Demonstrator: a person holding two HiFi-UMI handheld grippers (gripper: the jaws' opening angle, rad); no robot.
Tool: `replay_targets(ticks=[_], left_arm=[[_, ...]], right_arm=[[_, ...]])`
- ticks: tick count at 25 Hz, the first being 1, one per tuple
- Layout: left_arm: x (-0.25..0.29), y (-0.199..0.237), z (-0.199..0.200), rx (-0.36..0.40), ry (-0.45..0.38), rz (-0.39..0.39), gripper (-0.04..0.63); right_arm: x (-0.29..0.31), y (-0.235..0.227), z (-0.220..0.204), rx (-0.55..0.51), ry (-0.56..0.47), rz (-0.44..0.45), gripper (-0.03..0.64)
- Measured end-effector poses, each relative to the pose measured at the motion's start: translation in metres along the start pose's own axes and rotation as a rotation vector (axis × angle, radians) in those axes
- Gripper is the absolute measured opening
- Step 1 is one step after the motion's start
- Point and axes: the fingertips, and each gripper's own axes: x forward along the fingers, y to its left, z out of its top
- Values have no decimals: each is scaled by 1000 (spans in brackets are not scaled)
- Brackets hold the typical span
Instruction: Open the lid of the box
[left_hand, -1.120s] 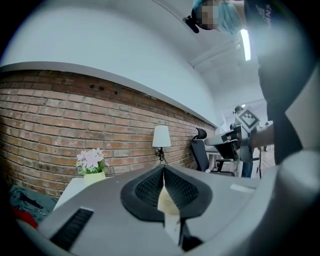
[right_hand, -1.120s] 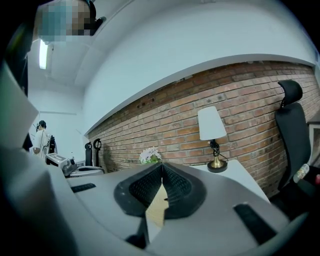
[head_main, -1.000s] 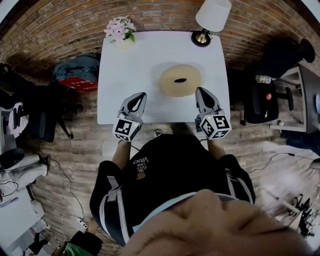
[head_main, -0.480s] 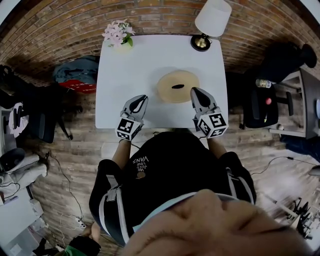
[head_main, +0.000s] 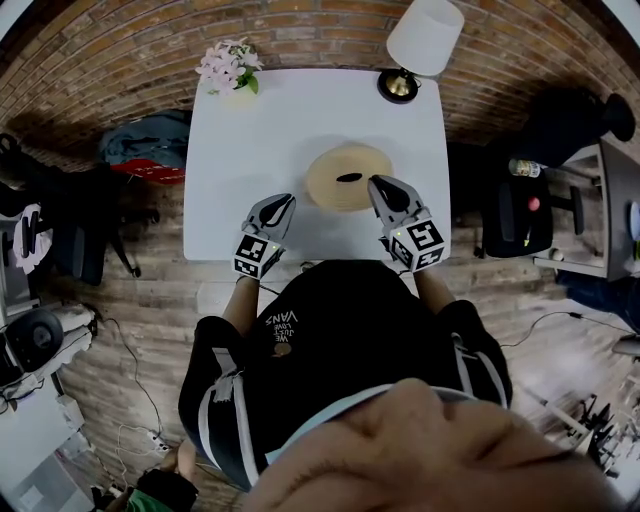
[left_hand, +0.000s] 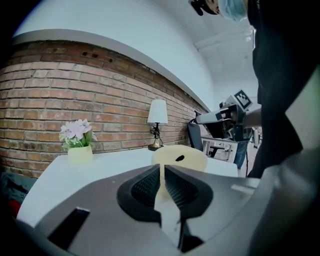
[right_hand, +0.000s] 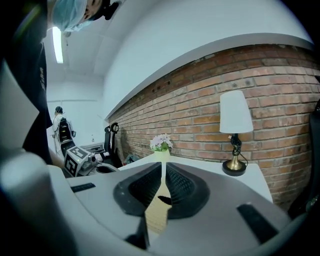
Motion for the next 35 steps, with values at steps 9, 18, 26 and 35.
replay_targets(ticks=[9, 18, 26, 35], left_arm=[[18, -4, -22, -18, 72, -55, 167], [42, -15, -39, 18, 146, -121, 275], [50, -14, -46, 14, 169, -136, 327], [59, -21, -53, 73, 208, -204, 357]], right_arm=[[12, 3, -15, -72, 86, 91, 13], [23, -1, -34, -127, 207, 152, 202], [34, 5, -53, -256, 339, 259, 301], [39, 18, -80, -384, 499, 414, 348]])
